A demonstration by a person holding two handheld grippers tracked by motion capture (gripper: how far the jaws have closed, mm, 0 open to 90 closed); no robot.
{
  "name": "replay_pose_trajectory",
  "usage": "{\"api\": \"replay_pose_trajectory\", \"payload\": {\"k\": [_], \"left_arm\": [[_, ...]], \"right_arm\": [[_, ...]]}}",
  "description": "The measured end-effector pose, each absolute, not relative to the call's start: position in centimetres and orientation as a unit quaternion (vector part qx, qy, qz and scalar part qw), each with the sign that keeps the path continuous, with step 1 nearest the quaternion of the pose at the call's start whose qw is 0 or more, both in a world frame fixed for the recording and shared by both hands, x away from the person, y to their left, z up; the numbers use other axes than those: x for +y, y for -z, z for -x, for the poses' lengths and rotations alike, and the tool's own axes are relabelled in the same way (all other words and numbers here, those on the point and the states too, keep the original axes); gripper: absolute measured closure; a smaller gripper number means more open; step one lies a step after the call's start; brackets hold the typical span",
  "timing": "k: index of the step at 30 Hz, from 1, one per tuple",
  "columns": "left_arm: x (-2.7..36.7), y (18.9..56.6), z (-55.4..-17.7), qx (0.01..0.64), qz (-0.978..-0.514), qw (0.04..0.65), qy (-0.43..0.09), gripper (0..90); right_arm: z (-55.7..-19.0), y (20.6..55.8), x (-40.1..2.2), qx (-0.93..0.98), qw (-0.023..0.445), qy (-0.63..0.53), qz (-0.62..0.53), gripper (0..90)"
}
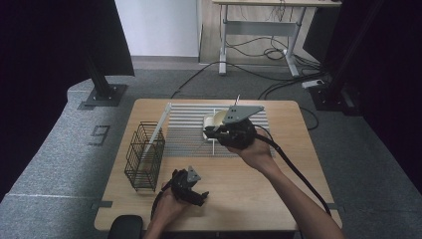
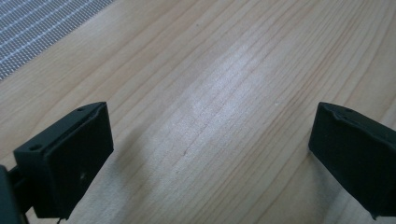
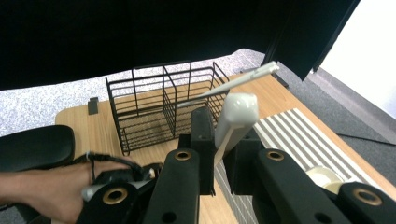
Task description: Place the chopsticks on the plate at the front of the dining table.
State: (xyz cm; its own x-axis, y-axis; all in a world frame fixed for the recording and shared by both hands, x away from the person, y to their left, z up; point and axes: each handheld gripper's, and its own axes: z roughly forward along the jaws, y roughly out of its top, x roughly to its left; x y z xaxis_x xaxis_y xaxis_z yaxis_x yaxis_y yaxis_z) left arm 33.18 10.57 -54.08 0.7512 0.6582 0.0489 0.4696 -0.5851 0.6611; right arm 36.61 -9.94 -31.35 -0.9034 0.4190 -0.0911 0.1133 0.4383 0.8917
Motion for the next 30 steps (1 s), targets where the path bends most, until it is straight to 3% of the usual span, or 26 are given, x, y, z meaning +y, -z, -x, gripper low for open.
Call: {"api": "replay_pose_trajectory", "payload": {"k": [9,18,30], "left_arm": [[12.9,52.3,-33.3,0.328,-0.849,0.386,-0.149,4.7],[13.9,51.0,-32.7,0.305,-0.828,0.441,-0.166,26.9],[14.0,50.9,-32.3,0.289,-0.827,0.451,-0.172,59.8]], "right_arm": [[-35.9,33.1,-10.7,0.837,0.138,-0.504,-0.162,83.7],[-34.9,34.7,-10.2,0.844,0.107,-0.503,-0.151,83.7],[-34.0,35.4,-9.1,0.852,0.085,-0.498,-0.135,83.7]]}}
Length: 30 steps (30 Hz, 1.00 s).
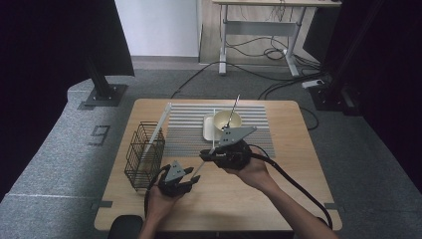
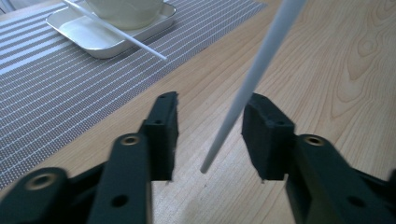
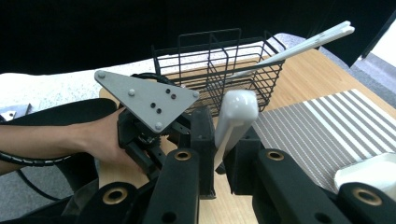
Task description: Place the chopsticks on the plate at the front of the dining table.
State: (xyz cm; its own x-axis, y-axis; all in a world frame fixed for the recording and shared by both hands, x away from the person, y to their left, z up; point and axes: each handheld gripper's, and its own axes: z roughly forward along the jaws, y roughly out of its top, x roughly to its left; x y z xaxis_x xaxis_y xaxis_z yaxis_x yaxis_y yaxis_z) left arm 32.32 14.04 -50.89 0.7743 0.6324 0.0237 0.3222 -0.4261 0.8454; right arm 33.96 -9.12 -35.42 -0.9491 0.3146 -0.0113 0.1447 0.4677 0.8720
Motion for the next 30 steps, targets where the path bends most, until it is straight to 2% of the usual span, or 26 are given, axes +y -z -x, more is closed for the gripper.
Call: {"api": "replay_pose_trajectory", "payload": {"k": [7,14,17,23,26,30], "left_arm": [[13.7,51.0,-32.1,0.263,-0.837,0.447,-0.173,80.9],[13.4,50.9,-31.6,0.226,-0.845,0.450,-0.181,84.8],[13.3,50.9,-31.4,0.224,-0.847,0.450,-0.176,86.0],[12.9,50.9,-31.4,0.228,-0.852,0.440,-0.168,86.2],[12.9,50.8,-31.3,0.228,-0.851,0.443,-0.165,86.1],[13.3,50.6,-31.2,0.233,-0.844,0.457,-0.158,86.1]], "right_arm": [[-34.0,35.4,-9.1,0.853,0.083,-0.496,-0.137,83.7],[-34.6,35.1,-9.5,0.850,0.091,-0.497,-0.152,79.8],[-35.1,35.1,-9.8,0.847,0.106,-0.493,-0.165,73.3],[-35.4,35.1,-9.9,0.838,0.135,-0.492,-0.195,49.8],[-35.4,35.4,-9.8,0.836,0.164,-0.482,-0.207,42.4],[-35.8,35.7,-10.3,0.830,0.185,-0.476,-0.222,37.4]]}}
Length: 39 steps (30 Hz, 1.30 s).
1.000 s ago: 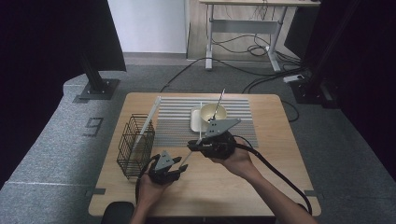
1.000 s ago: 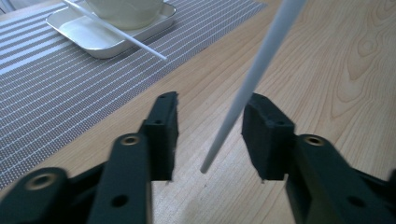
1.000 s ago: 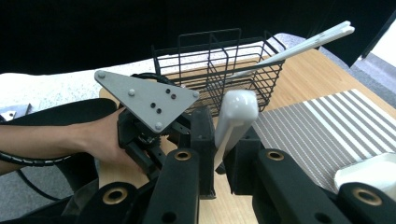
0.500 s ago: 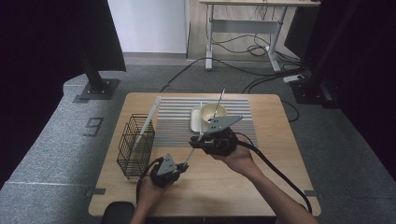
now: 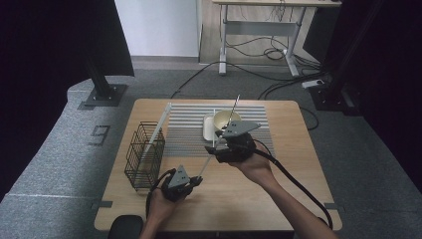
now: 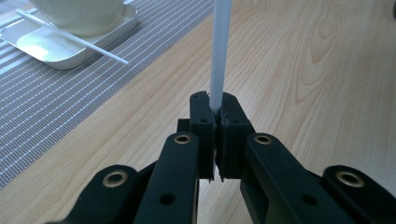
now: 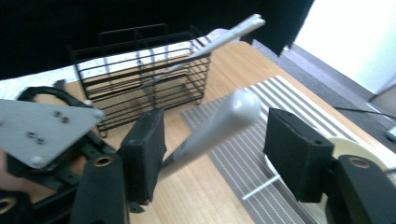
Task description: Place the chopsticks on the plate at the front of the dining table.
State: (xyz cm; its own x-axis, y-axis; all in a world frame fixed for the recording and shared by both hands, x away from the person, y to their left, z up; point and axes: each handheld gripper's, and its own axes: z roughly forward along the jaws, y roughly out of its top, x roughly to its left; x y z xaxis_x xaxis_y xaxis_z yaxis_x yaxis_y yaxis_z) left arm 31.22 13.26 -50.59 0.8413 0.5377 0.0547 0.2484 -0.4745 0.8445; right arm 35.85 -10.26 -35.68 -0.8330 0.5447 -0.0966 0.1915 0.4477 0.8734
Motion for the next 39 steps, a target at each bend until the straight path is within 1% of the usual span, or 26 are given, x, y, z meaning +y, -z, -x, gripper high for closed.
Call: {"api": "replay_pose_trajectory", "payload": {"k": [4,8,25,29,30,32,34,35,37,39], "left_arm": [[13.6,50.4,-31.2,0.231,-0.837,0.472,-0.152,86.1],[13.7,50.2,-31.1,0.232,-0.832,0.480,-0.154,86.1],[14.2,49.7,-30.7,0.236,-0.819,0.496,-0.166,85.7],[13.8,49.8,-30.7,0.238,-0.826,0.482,-0.170,85.8],[13.7,49.8,-30.7,0.239,-0.828,0.478,-0.171,85.9],[13.5,50.0,-30.7,0.243,-0.831,0.470,-0.171,85.9],[13.4,50.1,-30.8,0.246,-0.835,0.461,-0.172,85.8],[13.4,50.1,-30.8,0.247,-0.836,0.459,-0.171,85.8],[13.3,50.2,-30.9,0.251,-0.837,0.456,-0.169,85.8],[13.2,50.3,-31.0,0.252,-0.838,0.453,-0.169,85.8]], "right_arm": [[-36.5,35.9,-11.2,0.821,0.193,-0.480,-0.241,32.6],[-37.3,36.5,-12.2,0.818,0.198,-0.475,-0.256,31.4],[-40.4,40.3,-15.7,0.810,0.201,-0.460,-0.305,29.8],[-40.8,41.0,-16.1,0.811,0.203,-0.453,-0.310,29.7],[-40.8,40.9,-16.2,0.809,0.203,-0.455,-0.311,28.8],[-40.7,40.7,-16.4,0.804,0.208,-0.461,-0.311,22.0],[-40.6,40.5,-16.7,0.805,0.209,-0.462,-0.308,17.8],[-40.4,40.4,-16.8,0.807,0.211,-0.460,-0.304,14.4],[-40.2,40.4,-17.1,0.811,0.214,-0.454,-0.300,13.3],[-39.8,40.5,-17.6,0.809,0.220,-0.457,-0.298,9.4]]}}
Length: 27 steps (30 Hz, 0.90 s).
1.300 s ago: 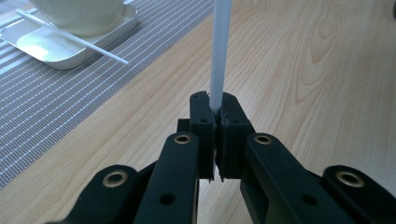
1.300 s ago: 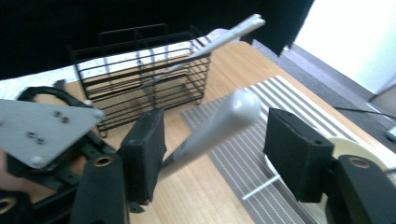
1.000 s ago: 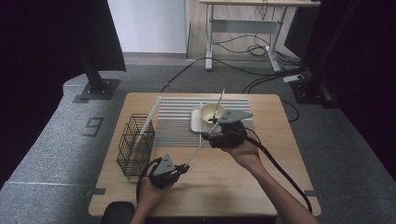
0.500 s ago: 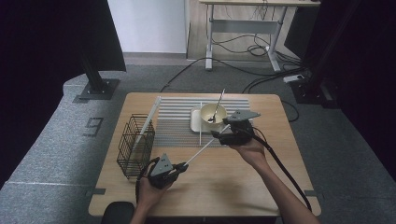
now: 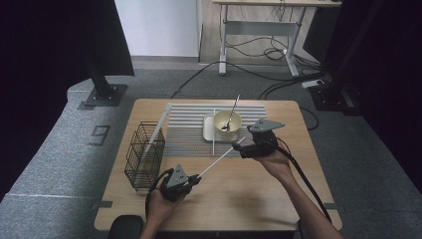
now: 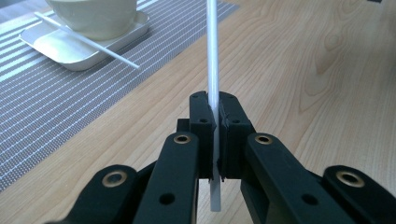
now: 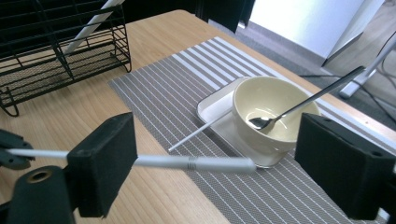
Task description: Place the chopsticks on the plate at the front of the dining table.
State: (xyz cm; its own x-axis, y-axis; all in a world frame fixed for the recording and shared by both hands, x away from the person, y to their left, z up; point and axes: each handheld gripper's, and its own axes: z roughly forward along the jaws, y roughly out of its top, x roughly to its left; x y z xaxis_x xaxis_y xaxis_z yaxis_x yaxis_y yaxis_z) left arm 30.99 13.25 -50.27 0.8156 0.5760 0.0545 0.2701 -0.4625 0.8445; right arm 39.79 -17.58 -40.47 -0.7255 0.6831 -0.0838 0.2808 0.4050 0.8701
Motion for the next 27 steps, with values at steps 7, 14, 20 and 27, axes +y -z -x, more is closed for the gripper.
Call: {"api": "replay_pose_trajectory", "payload": {"k": [7,14,20,27], "left_arm": [[13.0,50.4,-31.1,0.260,-0.841,0.446,-0.165,85.8],[12.9,50.5,-31.3,0.276,-0.838,0.443,-0.158,85.7],[12.7,50.4,-31.4,0.276,-0.842,0.434,-0.161,85.7],[12.6,50.2,-31.8,0.285,-0.843,0.427,-0.163,85.7]], "right_arm": [[-38.8,41.4,-19.2,0.814,0.228,-0.437,-0.307,0.0],[-37.5,42.2,-20.9,0.817,0.240,-0.425,-0.306,0.0],[-36.2,43.4,-22.7,0.815,0.236,-0.427,-0.314,0.0],[-35.2,45.1,-24.5,0.804,0.219,-0.438,-0.337,0.2]]}}
